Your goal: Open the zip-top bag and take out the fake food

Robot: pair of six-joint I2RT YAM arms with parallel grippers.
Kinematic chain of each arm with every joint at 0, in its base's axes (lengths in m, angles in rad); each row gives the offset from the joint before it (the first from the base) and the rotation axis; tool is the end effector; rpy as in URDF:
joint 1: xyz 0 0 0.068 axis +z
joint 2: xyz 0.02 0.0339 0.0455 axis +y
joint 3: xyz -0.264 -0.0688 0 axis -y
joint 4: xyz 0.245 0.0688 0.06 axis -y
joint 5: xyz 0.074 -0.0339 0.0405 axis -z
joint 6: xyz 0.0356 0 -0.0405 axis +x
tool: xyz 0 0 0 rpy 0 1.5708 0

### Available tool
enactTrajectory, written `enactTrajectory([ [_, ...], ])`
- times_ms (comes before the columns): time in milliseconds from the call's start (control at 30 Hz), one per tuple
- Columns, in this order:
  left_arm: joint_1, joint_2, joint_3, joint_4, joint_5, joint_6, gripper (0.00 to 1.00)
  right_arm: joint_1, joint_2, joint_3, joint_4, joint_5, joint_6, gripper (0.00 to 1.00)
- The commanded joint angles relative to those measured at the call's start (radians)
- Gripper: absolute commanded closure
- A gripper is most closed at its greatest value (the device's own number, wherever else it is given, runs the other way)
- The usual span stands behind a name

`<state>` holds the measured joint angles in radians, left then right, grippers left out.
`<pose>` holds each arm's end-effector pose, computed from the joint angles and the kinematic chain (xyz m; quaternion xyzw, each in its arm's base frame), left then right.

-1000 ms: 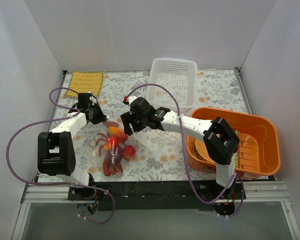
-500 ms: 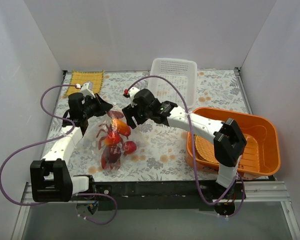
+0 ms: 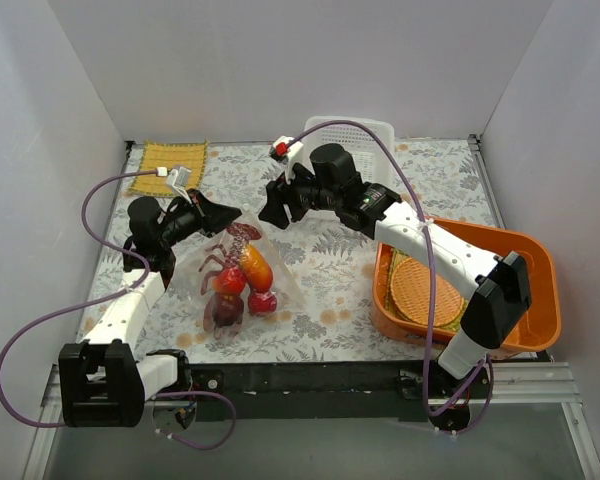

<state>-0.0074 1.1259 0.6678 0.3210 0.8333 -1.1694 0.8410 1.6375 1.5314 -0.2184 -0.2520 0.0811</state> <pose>0.2495 -0.0282 0.2839 -0.1561 0.7222 -0.5873 0.3304 0.2537 0.2969 0.3760 -0.3669 0.7210 0.3490 0.4731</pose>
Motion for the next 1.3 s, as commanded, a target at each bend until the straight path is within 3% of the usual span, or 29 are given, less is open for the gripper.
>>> enactTrajectory([
  [0, 0.006, -0.044, -0.028, 0.128, 0.115, -0.059, 1.0, -0.008, -0.005, 0.006, 0.099, -0.173, 0.011, 0.34],
  [133, 0.006, -0.067, -0.05, 0.162, 0.125, -0.082, 1.0, -0.02, 0.041, 0.038, 0.114, -0.216, 0.049, 0.42],
  [667, 0.006, -0.094, -0.043, 0.128, 0.151, -0.073, 1.0, -0.04, 0.09, 0.041, 0.243, -0.242, 0.177, 0.44],
  [967, 0.006, -0.098, -0.045, 0.115, 0.129, -0.062, 1.0, -0.042, 0.113, 0.044, 0.269, -0.271, 0.21, 0.57],
  [1267, 0.006, -0.1, -0.047, 0.113, 0.125, -0.062, 1.0, -0.043, 0.131, 0.058, 0.246, -0.26, 0.197, 0.55],
])
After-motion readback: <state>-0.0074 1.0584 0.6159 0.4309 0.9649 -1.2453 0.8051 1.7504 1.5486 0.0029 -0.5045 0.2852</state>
